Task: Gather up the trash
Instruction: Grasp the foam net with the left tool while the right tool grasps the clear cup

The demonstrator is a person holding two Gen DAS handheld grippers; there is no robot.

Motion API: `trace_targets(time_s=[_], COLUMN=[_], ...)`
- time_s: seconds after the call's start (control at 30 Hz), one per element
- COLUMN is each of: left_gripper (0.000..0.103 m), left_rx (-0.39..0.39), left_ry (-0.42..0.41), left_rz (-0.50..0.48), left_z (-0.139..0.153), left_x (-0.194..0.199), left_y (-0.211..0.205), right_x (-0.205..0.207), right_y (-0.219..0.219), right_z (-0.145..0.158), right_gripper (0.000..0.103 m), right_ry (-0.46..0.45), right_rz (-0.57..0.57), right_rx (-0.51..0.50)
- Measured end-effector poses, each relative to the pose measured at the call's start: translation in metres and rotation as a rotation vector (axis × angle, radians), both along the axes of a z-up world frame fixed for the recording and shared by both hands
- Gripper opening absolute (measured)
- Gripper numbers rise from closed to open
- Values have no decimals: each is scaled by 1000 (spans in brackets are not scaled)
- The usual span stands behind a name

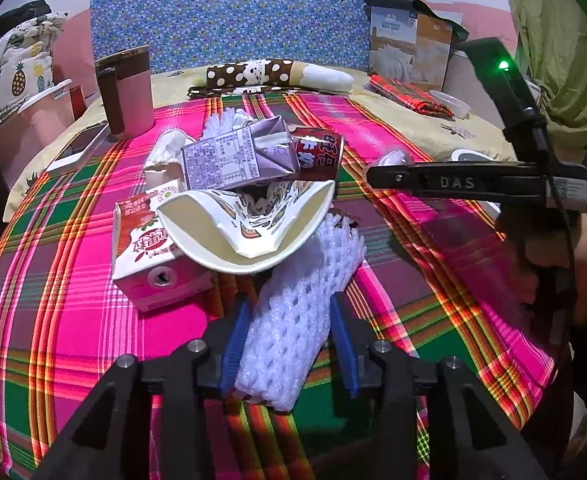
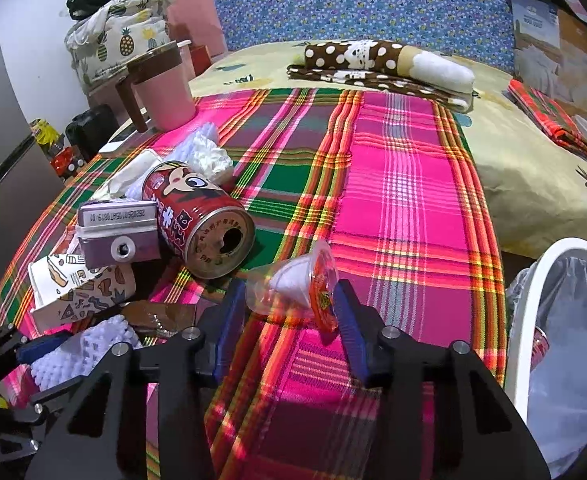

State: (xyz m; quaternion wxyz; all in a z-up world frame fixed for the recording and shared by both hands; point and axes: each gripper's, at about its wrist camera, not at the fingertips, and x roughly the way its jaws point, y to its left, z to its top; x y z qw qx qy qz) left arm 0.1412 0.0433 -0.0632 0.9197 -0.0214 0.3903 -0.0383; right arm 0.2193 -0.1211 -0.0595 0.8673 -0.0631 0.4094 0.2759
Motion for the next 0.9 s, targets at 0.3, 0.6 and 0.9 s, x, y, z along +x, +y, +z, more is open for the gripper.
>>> trace_targets(time_s=[0.3,0.6,0.9], left_gripper=[29,21,20], left_rx=[-13,-58,-58], left_ry=[-8,-2,-25], left_rz=[21,-12,-34], left_z=[4,10,25], left_x=[-6,-19,-25], left_y=[-4,-20,-35], right_x=[-30,-52,-65], right_y=[-24,-44,-57], right_z=[7,15,25], right_gripper=[46,46,46], right_ry=[4,3,-33], right_rz=[-26,-53,-71], right_rx=[53,91,138])
